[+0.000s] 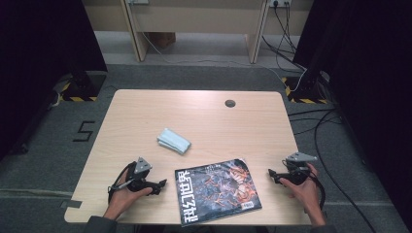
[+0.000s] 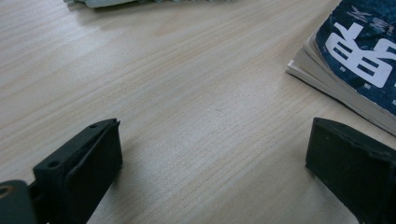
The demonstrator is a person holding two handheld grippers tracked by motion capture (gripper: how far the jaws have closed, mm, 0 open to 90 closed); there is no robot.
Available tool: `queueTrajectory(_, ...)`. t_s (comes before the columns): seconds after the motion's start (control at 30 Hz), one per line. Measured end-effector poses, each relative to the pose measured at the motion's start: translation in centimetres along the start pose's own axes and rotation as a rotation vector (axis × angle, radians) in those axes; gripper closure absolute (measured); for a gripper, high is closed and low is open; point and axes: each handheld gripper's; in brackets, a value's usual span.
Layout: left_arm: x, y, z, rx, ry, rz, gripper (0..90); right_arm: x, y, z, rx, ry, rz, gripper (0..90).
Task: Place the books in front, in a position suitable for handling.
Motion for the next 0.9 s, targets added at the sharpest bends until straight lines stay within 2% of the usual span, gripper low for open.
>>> queueTrajectory(0.23,0.0,-0.1,0.0,-0.002,-0.001,0.004,2.9,0.0,-0.2,0.0,0.012,0.018,-0.001,16.8)
queueTrajectory(0.37,0.0,-0.1,0.0,-0.006,-0.003,0.007,3.7,0.2,-0.4,0.0,0.011,0.012,-0.01,17.4)
queueTrajectory(0.4,0.1,-0.2,-0.1,-0.021,-0.028,0.0,5.2,0.3,-0.5,0.1,0.007,0.002,-0.025,17.9)
queueTrajectory(0.47,0.2,-0.4,0.0,-0.027,-0.034,-0.008,6.8,0.4,-0.6,0.1,0.007,0.008,-0.023,18.3)
queueTrajectory(0.53,0.3,-0.5,-0.1,-0.069,-0.084,-0.029,15.7,0.5,-0.7,0.2,0.014,-0.002,-0.03,19.6)
queueTrajectory(0.57,0.3,-0.5,-0.1,-0.084,-0.106,-0.025,13.5,0.5,-0.7,0.3,0.018,-0.001,-0.026,20.3)
queueTrajectory(0.6,0.3,-0.5,-0.4,-0.096,-0.126,-0.031,15.2,0.6,-0.7,0.4,0.022,-0.007,-0.024,20.8)
queueTrajectory(0.67,0.4,-0.6,-0.5,-0.097,-0.122,-0.026,14.8,0.6,-0.8,0.5,0.028,-0.013,-0.02,21.4)
queueTrajectory(0.73,0.7,-0.8,-1.2,-0.102,-0.118,-0.049,14.7,0.7,-0.9,1.0,0.042,-0.023,-0.011,22.5)
queueTrajectory(0.8,0.7,-0.8,-1.4,-0.107,-0.117,-0.051,14.7,0.7,-0.9,1.1,0.044,-0.022,-0.01,22.8)
queueTrajectory(0.9,0.8,-0.8,-2.1,-0.122,-0.109,-0.048,15.3,0.9,-1.1,1.8,0.073,-0.023,-0.01,23.8)
Point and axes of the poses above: each handheld gripper's, and its own axes: y roughly forward along the jaws, x roughly out of its top, z roughly to its left, and after that the axes turned 1 degree about -y, right-handed
